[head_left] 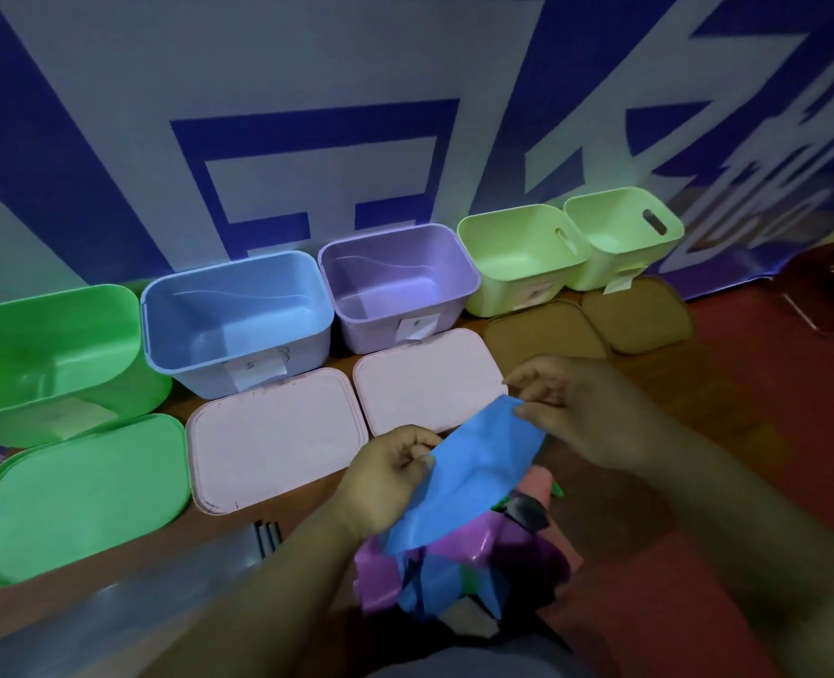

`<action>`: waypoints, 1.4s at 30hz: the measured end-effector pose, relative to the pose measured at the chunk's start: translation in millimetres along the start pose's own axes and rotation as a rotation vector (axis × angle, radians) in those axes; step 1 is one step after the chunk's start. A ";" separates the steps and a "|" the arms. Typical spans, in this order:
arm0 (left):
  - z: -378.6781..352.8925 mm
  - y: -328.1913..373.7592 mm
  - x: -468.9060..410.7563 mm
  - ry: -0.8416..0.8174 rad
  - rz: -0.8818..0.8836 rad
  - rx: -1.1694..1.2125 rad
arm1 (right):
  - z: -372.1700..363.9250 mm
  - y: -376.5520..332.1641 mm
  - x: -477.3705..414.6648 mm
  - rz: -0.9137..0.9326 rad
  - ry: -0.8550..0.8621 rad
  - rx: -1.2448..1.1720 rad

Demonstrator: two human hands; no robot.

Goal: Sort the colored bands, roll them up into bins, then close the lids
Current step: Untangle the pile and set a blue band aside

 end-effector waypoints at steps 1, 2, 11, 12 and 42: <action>-6.5 5.5 -4.9 0.003 -0.006 -0.024 | 8.8 3.6 2.5 -0.005 0.034 -0.017; -13.8 11.5 -9.7 0.011 -0.016 -0.053 | 17.8 8.9 5.0 -0.017 0.060 -0.037; -107.4 44.2 -77.9 -0.043 -0.068 -0.128 | 104.0 97.3 15.9 -0.046 0.228 -0.081; -123.0 45.6 -88.3 -0.069 -0.061 -0.148 | 113.8 112.7 17.9 -0.072 0.235 -0.099; -309.7 44.9 -208.3 -0.114 0.051 -0.729 | 176.2 500.3 19.6 -0.652 0.445 -0.376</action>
Point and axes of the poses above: each hand's wrist, its own x-axis away from the middle knuckle, its own z-axis out of the back of the hand, y = z × x, the point moved 3 cm from there along -x, towards the middle knuckle, and after that the axes turned 2 degrees about -y, right-handed, at the moved point
